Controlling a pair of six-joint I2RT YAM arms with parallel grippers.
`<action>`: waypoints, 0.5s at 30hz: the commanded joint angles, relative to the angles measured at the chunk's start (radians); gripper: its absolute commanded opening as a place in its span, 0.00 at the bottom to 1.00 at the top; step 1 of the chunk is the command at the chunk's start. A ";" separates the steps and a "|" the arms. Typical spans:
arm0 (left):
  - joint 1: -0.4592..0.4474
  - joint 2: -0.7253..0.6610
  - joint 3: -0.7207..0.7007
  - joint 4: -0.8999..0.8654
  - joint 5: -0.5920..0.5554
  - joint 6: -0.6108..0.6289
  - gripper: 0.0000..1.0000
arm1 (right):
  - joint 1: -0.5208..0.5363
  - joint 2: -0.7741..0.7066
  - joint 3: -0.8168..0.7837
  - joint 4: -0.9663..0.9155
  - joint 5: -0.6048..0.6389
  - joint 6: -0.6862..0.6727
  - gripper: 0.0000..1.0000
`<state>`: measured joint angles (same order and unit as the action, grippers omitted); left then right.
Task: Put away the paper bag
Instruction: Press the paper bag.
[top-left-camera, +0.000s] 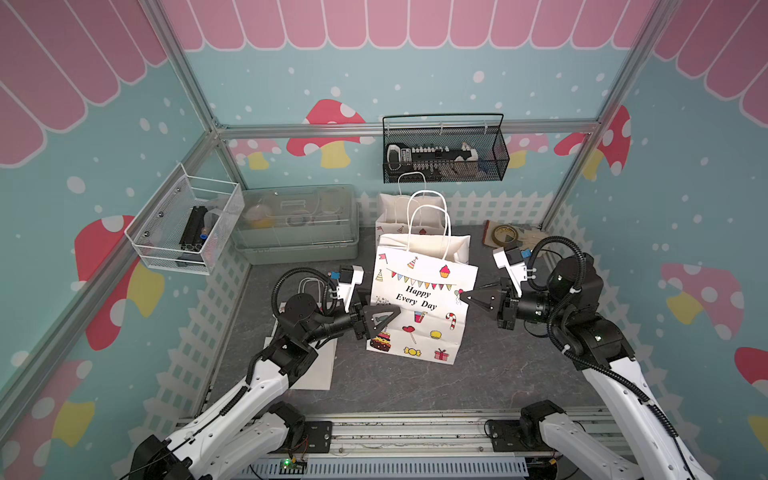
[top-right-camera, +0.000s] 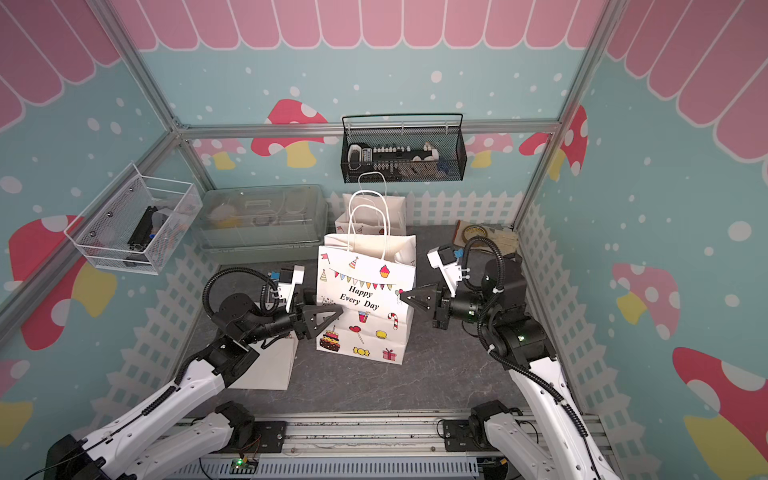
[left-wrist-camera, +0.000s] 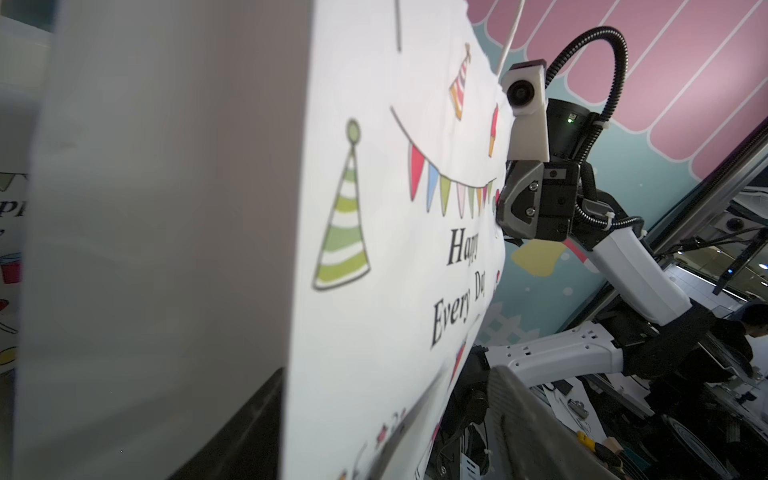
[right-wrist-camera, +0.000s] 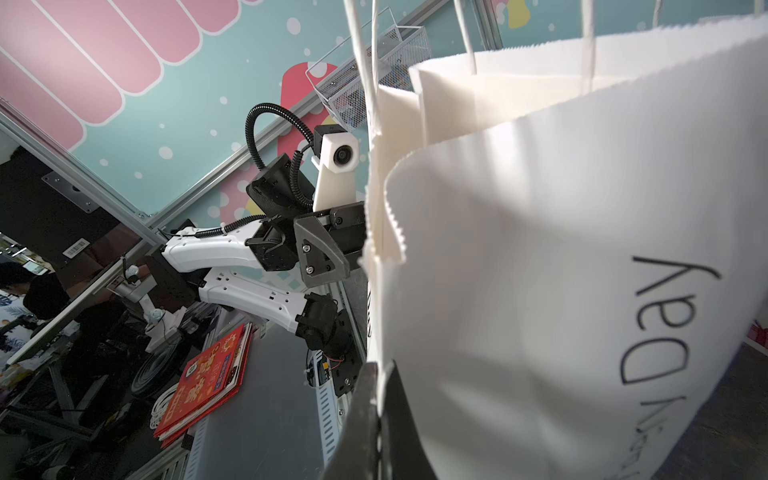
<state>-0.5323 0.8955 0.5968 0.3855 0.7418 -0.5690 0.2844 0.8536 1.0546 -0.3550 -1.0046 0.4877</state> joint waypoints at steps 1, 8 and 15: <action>-0.017 -0.019 0.031 0.030 0.055 -0.021 0.63 | 0.007 -0.020 0.009 0.051 -0.001 0.022 0.00; -0.035 -0.033 0.057 -0.003 0.078 -0.017 0.45 | 0.007 -0.036 0.032 0.008 0.030 -0.004 0.00; -0.035 -0.075 0.073 -0.076 0.070 0.008 0.22 | 0.007 -0.035 0.064 -0.084 0.056 -0.062 0.00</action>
<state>-0.5591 0.8394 0.6308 0.3317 0.7792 -0.5716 0.2844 0.8238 1.0954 -0.4099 -0.9668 0.4641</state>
